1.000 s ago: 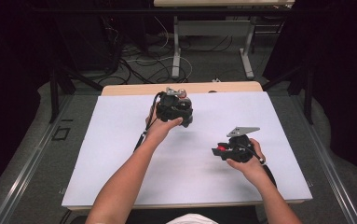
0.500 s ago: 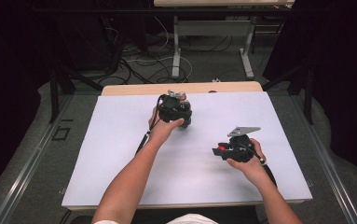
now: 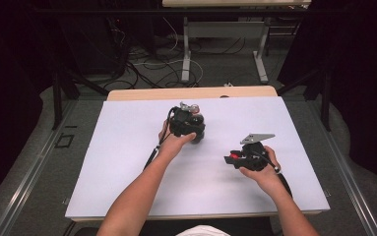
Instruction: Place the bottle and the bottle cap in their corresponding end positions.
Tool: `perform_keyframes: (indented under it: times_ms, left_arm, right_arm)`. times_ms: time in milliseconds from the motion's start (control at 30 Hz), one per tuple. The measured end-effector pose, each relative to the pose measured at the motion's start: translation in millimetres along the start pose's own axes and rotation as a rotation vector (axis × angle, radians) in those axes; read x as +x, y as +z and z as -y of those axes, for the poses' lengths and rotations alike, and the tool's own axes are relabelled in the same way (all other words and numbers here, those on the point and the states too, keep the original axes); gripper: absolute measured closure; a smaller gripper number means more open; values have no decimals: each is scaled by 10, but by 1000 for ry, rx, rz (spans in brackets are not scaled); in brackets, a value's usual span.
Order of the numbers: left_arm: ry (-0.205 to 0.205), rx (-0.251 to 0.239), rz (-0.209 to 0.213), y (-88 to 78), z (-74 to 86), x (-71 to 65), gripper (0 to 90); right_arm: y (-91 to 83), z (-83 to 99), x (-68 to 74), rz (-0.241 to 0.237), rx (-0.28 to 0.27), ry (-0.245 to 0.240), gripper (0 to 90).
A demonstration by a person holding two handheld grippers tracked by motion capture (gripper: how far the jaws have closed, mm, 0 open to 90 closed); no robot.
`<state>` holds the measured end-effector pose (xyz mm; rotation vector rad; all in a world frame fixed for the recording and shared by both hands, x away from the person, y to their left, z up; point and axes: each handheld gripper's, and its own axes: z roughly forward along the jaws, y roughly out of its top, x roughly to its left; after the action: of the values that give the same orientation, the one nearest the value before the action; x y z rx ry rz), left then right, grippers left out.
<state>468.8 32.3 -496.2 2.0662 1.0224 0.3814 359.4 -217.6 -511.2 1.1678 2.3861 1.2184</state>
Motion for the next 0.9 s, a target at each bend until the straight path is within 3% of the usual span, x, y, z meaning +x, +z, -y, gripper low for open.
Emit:
perform_keyframes:
  times_ms: [33, 100, 267, 900]
  left_arm:
    - [-13, 2, 5, 7, 16, -13, 299]
    - [7, 19, 4, 20, 45, -1, 299]
    - [33, 0, -4, 29, 97, -6, 296]
    - [48, -16, -14, 28, 138, -52, 288]
  right_arm:
    - [1, 1, -2, 0, 0, 0, 611]
    - [6, 1, -2, -2, 0, -2, 610]
    - [7, 0, 2, -2, 0, -2, 610]
    - [5, 0, 2, 0, -1, -1, 611]
